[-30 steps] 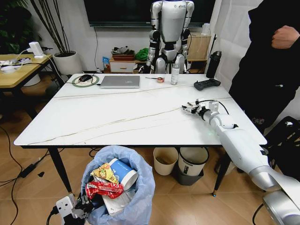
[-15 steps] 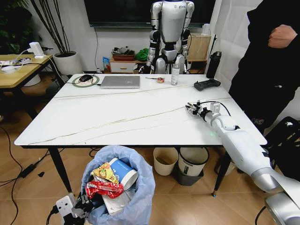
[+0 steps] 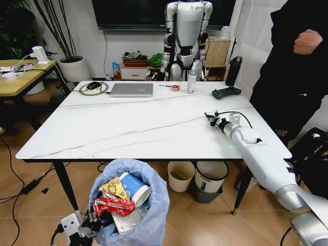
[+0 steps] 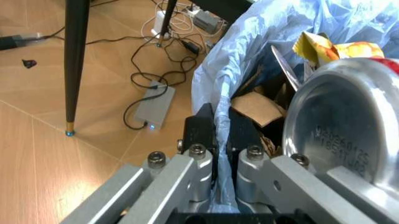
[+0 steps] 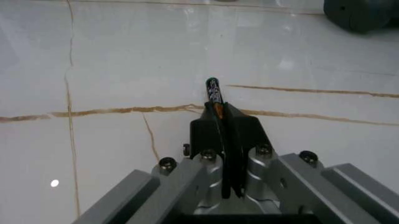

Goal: Pick up the trash bin and place the trash from the table into it.

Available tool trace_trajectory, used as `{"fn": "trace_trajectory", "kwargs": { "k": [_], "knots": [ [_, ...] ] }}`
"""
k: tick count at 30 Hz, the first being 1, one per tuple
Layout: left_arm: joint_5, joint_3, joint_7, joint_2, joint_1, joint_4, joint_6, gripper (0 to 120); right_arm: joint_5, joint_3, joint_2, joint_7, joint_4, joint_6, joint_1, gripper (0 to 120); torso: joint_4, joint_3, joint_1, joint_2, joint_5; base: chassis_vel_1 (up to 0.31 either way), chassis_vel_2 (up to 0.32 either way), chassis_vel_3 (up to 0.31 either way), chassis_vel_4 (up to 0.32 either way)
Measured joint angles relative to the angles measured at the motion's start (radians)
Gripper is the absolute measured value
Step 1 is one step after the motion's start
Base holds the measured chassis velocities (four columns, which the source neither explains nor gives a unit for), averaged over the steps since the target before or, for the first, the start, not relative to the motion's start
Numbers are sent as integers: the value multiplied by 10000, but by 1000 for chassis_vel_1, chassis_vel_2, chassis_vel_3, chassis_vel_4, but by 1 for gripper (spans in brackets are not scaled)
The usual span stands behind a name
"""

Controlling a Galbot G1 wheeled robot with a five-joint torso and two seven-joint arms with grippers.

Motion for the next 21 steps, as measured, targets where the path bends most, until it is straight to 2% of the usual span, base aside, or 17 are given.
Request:
{"fn": "trace_trajectory", "kwargs": {
  "k": [2,5,6,7,9,11,12,13,14,15,17,21],
  "knots": [
    [0,7,-2,8,-4,18,0,0,65,65,-63,22,185,-24,-80,0,1,2,0,-1,3,0,0,0,0],
    [-10,33,-5,21,-21,24,1,0,1281,308,-590,135,1706,-318,-538,0,-5,12,9,-10,16,0,0,0,0],
    [-10,33,-5,21,-21,24,1,0,1281,308,-590,135,1706,-318,-538,0,-5,12,9,-10,16,0,0,0,0],
    [-18,40,-5,19,-29,24,1,0,1710,395,-772,166,2280,-363,-682,0,-3,11,10,-10,13,0,0,0,0],
    [-48,44,-3,67,-47,24,3,0,3023,526,-1438,279,4418,-476,-1354,0,-4,2,2,-6,-7,0,0,0,0],
    [-55,37,-6,105,-37,24,5,0,3818,538,-1910,417,6350,-594,-1989,0,-3,5,5,-7,13,0,0,0,0],
    [-55,37,-6,105,-37,24,5,0,3818,538,-1910,417,6350,-594,-1989,0,-3,5,5,-7,13,0,0,0,0],
    [-58,35,-6,123,-30,23,6,0,4196,560,-2106,511,7395,-663,-2342,0,-3,3,3,-6,10,0,0,0,0],
    [-63,28,-5,135,-23,22,8,0,4477,570,-2246,617,8232,-735,-2642,0,-4,0,0,-3,-15,0,0,0,0],
    [-65,12,-4,139,-11,18,8,0,4746,512,-2379,783,9270,-833,-3036,0,-3,-1,-2,-2,-8,0,0,0,0],
    [-65,0,-6,137,23,-5,8,0,5039,233,-2438,1010,10554,-934,-3450,0,0,2,1,-4,11,0,0,0,0],
    [-66,-19,-6,135,47,-7,8,0,5430,-484,-2397,1373,11882,-1075,-3689,0,-2,0,-1,-2,-6,0,0,0,0]
  ]
}}
